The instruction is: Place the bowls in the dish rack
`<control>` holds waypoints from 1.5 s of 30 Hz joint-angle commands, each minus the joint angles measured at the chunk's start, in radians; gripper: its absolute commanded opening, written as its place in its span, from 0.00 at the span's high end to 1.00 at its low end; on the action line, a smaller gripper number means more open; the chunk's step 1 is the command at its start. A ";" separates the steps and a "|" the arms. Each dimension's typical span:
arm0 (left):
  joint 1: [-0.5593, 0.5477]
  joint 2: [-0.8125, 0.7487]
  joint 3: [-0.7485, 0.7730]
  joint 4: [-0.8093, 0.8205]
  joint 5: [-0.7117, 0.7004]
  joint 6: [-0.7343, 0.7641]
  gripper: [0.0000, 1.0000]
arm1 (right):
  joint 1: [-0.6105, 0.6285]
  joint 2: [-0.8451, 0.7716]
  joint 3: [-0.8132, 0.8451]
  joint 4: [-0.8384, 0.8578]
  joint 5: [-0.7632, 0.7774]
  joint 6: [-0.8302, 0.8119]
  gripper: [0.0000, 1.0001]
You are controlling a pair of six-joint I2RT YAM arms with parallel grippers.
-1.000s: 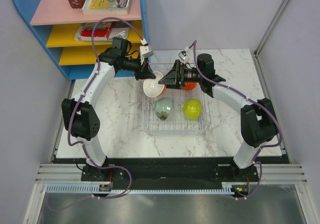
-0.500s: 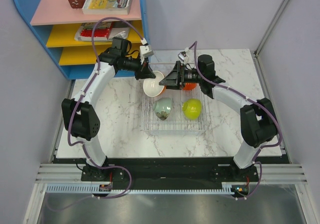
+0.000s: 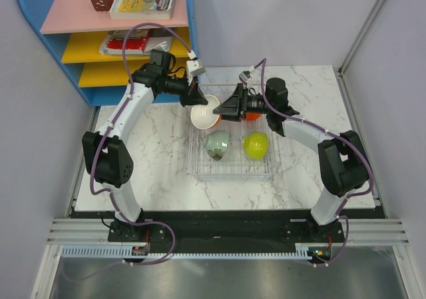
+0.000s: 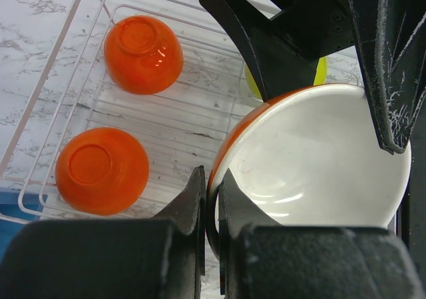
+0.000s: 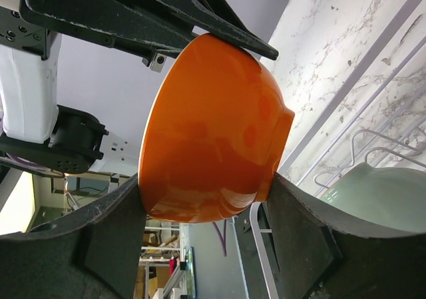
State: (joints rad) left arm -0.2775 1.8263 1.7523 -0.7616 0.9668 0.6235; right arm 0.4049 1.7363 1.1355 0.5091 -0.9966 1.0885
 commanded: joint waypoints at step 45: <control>0.448 -0.444 -0.657 0.082 0.095 -0.087 0.00 | 0.178 0.216 0.776 -1.222 1.251 -1.173 1.00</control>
State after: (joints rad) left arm 0.1261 1.4048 1.1160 -0.6685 0.9863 0.4789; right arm 0.5072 1.9415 1.8332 -0.6617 0.0563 0.0650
